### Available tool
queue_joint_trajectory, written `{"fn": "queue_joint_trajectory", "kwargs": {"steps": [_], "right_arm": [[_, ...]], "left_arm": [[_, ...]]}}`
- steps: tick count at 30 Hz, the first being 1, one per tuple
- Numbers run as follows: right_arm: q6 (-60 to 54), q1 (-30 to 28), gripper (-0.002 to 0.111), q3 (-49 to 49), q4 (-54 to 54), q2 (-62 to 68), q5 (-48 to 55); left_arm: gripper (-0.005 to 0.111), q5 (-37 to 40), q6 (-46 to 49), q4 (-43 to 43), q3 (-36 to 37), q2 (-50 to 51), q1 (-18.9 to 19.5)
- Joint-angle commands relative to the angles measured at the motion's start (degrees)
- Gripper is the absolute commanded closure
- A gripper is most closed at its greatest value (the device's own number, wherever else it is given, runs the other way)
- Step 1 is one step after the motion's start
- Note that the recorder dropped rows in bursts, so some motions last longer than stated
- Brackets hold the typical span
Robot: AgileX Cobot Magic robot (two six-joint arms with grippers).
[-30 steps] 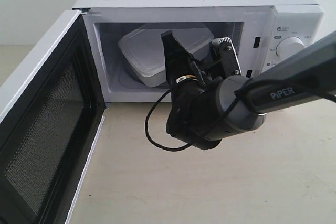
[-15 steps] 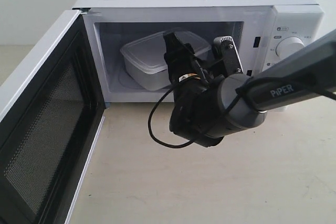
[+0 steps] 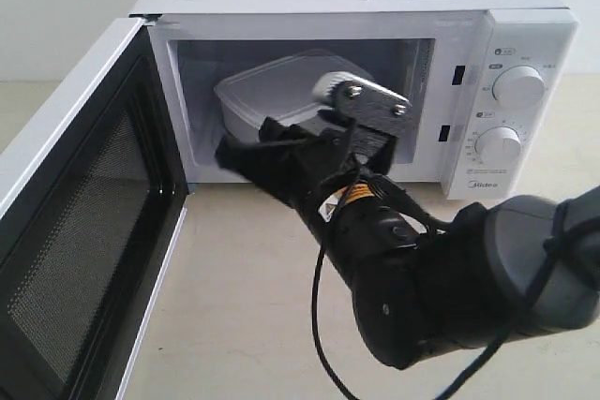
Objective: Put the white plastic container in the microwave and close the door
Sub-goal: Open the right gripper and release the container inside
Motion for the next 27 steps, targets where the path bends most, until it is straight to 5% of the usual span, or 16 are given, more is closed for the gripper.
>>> {"fn": "queue_joint_trajectory", "kwargs": {"steps": [1,15,27], "right_arm": [[-24.5,0.5,0.103,0.7,-3.2,-1.1,8.4],[-25.2,-1.9,0.108,-6.3,2.1,8.4,3.1],[-25.2,-8.0,0.108,-16.7,2.2,13.6,12.1]], "left_arm": [[0.102,-0.4,-0.5,-0.1,0.2,0.2,0.2],[0.102,-0.4,-0.5,-0.1,0.2,0.2,0.2],[0.102,-0.4,-0.5,-0.1,0.2,0.2,0.2]]}}
